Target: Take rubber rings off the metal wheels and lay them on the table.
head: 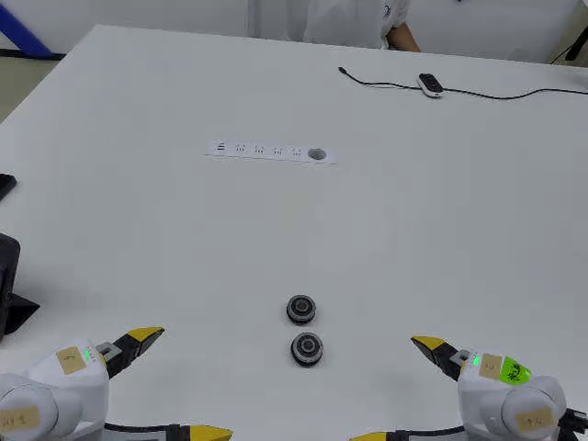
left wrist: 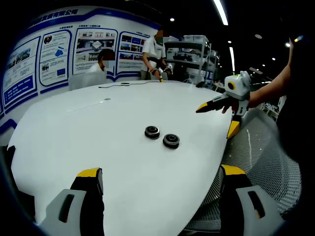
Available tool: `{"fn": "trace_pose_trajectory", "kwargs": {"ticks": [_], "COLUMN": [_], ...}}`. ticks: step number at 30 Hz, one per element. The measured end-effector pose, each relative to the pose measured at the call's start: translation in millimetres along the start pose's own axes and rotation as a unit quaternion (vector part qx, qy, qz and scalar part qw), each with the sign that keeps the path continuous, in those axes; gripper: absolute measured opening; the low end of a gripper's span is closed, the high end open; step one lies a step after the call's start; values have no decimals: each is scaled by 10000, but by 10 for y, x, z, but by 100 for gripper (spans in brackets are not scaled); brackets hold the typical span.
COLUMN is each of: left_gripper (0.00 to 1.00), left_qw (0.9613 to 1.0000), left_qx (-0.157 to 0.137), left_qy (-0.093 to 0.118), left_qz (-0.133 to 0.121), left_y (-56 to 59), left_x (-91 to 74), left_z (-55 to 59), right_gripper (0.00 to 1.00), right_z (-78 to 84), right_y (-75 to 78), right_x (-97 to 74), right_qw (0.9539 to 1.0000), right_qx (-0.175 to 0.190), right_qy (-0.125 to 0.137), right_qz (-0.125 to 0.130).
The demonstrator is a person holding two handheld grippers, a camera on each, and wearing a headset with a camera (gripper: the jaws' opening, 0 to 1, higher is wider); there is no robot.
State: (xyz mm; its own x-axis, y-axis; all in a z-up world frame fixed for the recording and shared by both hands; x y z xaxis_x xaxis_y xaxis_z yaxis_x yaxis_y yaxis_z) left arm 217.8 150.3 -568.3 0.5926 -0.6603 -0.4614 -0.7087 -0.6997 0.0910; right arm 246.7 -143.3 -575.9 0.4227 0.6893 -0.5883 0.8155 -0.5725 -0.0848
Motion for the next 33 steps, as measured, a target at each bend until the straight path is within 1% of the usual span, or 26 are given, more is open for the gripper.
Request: {"fn": "trace_pose_trajectory", "kwargs": {"ticks": [2,12,16,18,25,33], "left_gripper": [98,91,86,85,78,72], "left_qw": [10000,10000,9999,9998,9995,9989], "left_qx": [8,48,87,141,182,266], "left_qy": [-12,-34,-82,-93,-175,-252], "left_qz": [-16,2,59,86,174,297], "left_y": [2,-67,-47,-53,-80,-60], "left_x": [1,39,73,91,174,265], "left_z": [-10,-26,-60,-62,-65,-103], "right_gripper": [99,97,96,96,95,94], "right_z": [-1,-8,-24,-30,-41,-50], "right_y": [-3,-47,-60,-64,-80,-101], "right_x": [6,71,95,108,163,235], "right_qw": [10000,9999,9998,9997,9994,9992], "right_qx": [2,85,130,156,237,259], "right_qy": [-4,-31,-23,-13,-8,-26], "right_qz": [-5,-109,-148,-170,-248,-316]}}
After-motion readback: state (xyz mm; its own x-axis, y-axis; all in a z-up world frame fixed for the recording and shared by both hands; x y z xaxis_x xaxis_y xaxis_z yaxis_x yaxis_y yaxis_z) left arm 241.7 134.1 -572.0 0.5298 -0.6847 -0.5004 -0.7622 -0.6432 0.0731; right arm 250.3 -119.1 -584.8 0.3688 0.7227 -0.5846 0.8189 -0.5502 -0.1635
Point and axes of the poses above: the centre of the closed fingertips' face, and the gripper's own axes: x roughly forward along the fingers, y roughly to its right, z roughly out of its underside, the point moved 7 cm from there along -x, roughly backward along the fingers, and after that the axes turned 3 degrees about x, right-handed, at the moved point
